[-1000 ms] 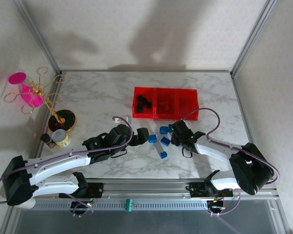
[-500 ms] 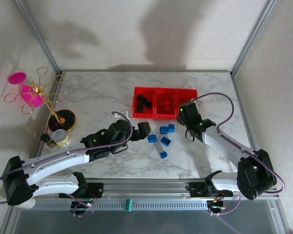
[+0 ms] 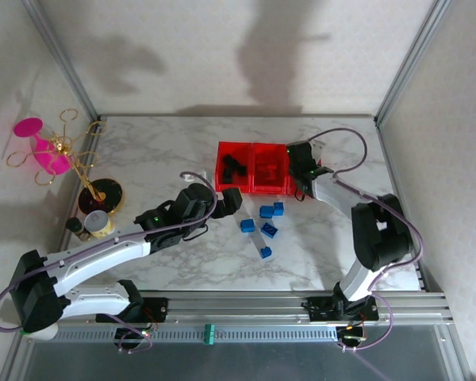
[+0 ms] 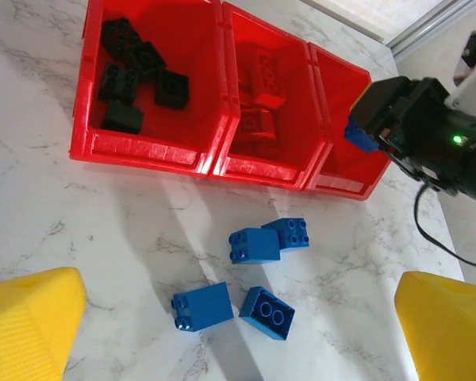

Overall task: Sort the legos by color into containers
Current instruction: Place the lego in the container, then pick up the lego from the center of the table.

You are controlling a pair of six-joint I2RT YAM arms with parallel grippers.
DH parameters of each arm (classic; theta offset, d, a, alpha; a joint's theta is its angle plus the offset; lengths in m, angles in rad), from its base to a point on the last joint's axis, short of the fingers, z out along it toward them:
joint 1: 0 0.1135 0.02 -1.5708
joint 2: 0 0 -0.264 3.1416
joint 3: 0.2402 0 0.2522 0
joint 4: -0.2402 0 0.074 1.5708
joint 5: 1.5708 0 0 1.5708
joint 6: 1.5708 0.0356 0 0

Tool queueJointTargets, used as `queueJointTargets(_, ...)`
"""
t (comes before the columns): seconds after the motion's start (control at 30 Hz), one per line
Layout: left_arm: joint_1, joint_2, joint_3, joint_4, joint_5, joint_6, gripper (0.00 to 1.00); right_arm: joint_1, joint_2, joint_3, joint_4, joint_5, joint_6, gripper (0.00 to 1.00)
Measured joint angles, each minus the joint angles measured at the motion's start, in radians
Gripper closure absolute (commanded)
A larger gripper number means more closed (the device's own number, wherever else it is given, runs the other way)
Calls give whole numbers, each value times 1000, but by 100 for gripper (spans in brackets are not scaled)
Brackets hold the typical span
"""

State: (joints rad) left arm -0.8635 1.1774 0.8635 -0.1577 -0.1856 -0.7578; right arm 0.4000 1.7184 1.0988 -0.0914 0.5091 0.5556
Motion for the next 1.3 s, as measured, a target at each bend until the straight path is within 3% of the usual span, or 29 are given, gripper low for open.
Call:
queueJointTargets(0.1,6,2,2,1,7,0,0,-18,66,55,14,7,-10,56)
queueJointTargets(0.23,12,2,3,3,7,-1,0,-40,116,86,27,12,-25,38)
queueJointTargets(0.6,23,2,3,4,15,-1,0,-33,105,80,43,-24,-48,31)
queueJointTargets(1.3,28,-205,-101,-53,6,-32,0,249,-192,-161,-26,-93,10,18)
